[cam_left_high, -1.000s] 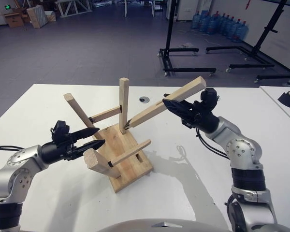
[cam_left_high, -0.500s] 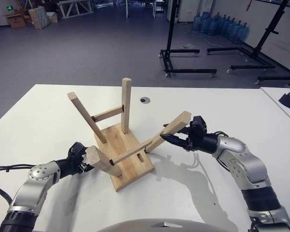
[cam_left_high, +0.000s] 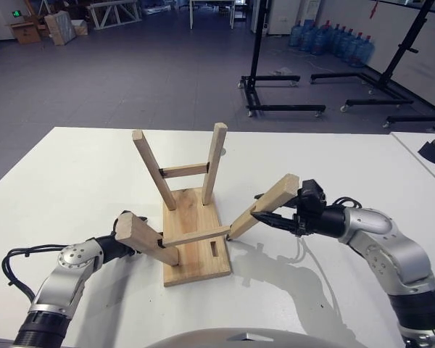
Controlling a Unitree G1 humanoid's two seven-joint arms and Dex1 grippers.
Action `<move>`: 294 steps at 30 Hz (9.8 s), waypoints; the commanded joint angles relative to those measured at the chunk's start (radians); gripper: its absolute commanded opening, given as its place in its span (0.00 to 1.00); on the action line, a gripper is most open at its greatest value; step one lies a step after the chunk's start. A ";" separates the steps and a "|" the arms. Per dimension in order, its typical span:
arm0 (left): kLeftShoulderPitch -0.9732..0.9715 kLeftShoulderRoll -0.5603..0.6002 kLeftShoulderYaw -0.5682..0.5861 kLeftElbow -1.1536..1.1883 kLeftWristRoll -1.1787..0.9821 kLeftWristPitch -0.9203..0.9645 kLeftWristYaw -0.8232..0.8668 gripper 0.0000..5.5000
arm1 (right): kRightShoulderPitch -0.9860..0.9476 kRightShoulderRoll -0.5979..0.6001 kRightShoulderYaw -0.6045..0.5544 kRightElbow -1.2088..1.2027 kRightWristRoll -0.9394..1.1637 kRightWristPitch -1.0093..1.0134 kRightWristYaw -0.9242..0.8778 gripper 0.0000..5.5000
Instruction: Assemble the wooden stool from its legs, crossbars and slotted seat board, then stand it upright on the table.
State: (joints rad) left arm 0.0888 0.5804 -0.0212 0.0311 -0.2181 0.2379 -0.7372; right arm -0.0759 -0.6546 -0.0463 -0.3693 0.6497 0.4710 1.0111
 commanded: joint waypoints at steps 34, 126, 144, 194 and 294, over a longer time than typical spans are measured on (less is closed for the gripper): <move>-0.045 0.110 -0.146 -0.122 0.197 0.022 -0.038 0.68 | -0.084 -0.035 0.110 -0.041 -0.027 -0.045 0.109 0.37; -0.049 0.056 -0.185 -0.092 0.193 0.031 0.033 0.68 | -0.071 -0.202 0.482 0.175 -0.297 -0.308 0.131 0.38; -0.052 0.044 -0.204 -0.082 0.204 0.025 0.044 0.68 | -0.119 -0.175 0.546 0.231 -0.387 -0.447 0.105 0.37; 0.165 0.249 0.108 -0.342 0.112 -0.047 -0.048 0.68 | 0.150 -0.033 0.427 0.090 -0.343 -0.039 -0.115 0.70; -0.049 0.018 -0.030 -0.787 -0.190 0.117 -0.048 0.68 | -0.036 0.082 0.462 0.339 -1.246 -0.771 -0.728 0.70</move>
State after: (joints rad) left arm 0.0631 0.5981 -0.0815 -0.7174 -0.3495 0.3331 -0.7920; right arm -0.2107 -0.5711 0.3187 -0.1427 -0.5566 -0.3518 0.1540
